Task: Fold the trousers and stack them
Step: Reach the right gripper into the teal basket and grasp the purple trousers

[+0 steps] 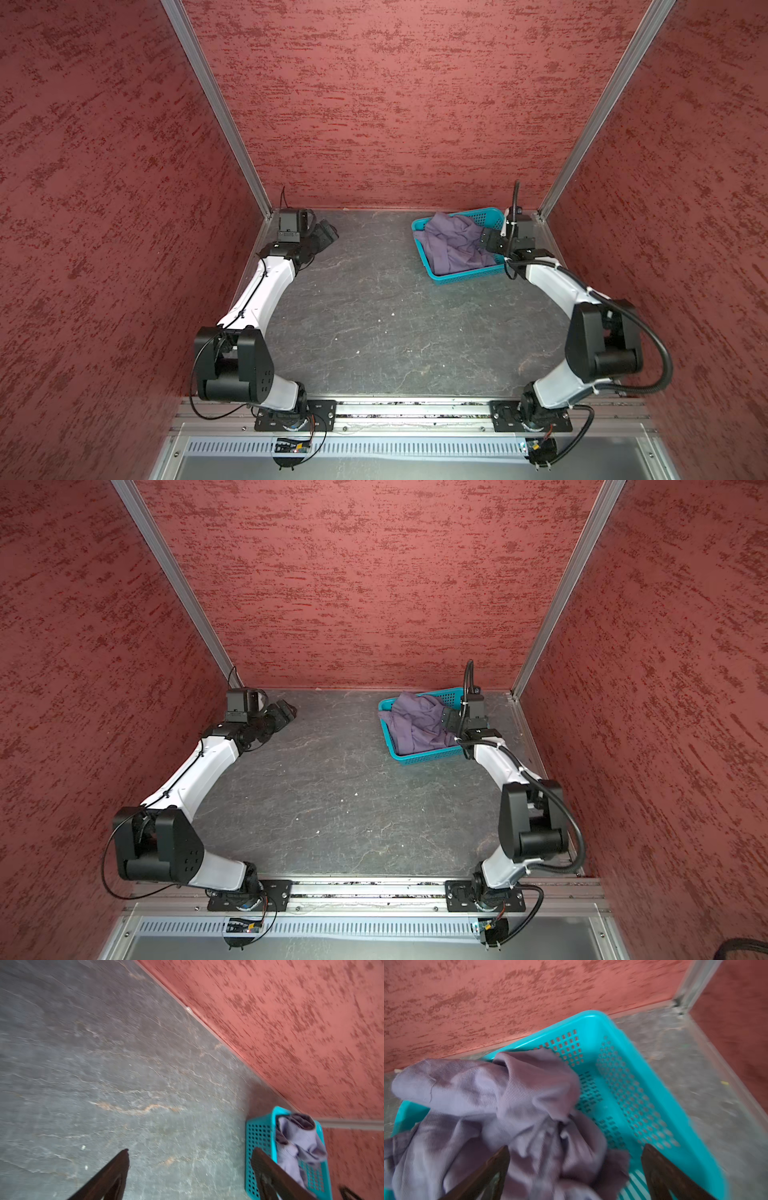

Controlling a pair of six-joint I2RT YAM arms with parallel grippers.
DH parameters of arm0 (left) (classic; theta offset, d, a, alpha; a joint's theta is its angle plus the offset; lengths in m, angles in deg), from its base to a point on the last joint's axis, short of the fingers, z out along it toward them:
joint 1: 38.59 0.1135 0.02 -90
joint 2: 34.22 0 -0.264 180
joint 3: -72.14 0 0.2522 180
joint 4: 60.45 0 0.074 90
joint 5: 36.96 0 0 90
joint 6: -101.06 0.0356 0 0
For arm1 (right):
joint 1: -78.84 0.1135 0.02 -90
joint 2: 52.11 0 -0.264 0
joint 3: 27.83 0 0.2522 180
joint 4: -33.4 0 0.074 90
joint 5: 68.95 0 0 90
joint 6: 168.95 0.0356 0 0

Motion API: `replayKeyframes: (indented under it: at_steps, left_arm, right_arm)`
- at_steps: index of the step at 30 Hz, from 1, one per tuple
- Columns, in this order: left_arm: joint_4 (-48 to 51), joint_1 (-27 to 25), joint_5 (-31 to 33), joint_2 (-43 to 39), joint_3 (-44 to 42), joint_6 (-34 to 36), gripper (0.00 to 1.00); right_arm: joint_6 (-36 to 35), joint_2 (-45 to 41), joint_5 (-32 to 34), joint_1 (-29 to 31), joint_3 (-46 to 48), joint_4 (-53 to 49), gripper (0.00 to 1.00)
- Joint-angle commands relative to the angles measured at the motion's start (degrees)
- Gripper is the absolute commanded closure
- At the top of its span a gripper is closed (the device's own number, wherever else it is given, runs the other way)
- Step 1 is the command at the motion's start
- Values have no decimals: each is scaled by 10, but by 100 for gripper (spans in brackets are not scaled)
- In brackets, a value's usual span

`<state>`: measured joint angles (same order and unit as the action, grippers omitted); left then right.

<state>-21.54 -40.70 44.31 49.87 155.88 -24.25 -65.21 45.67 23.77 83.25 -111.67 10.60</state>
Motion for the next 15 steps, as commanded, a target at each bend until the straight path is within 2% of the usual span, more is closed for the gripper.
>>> replayKeyframes:
  at_steps: [1, 4, 7, 10, 11, 12, 15]
  left_arm:
    - [2, 1, -44, -10, 15, -5, 11]
    - [-1, -7, -38, -12, 20, -6, 13]
    - [2, -18, -32, -6, 31, -3, 13]
    - [12, -33, -29, 11, 58, 4, 13]
    - [16, -40, -27, 17, 67, 7, 13]
    - [20, -47, -25, 23, 77, 9, 18]
    - [20, -71, -17, 30, 98, 19, 36]
  right_arm:
    - [12, 87, -102, 3, -83, -52, 1]
    - [16, 167, -163, 14, -136, -63, 3]
    - [22, 239, -184, 29, -187, -86, 6]
    - [36, 289, -225, 35, -218, -80, 16]
    - [42, 301, -239, 34, -225, -77, 22]
    - [47, 310, -250, 33, -232, -75, 32]
    - [57, 306, -245, 34, -238, -63, 79]
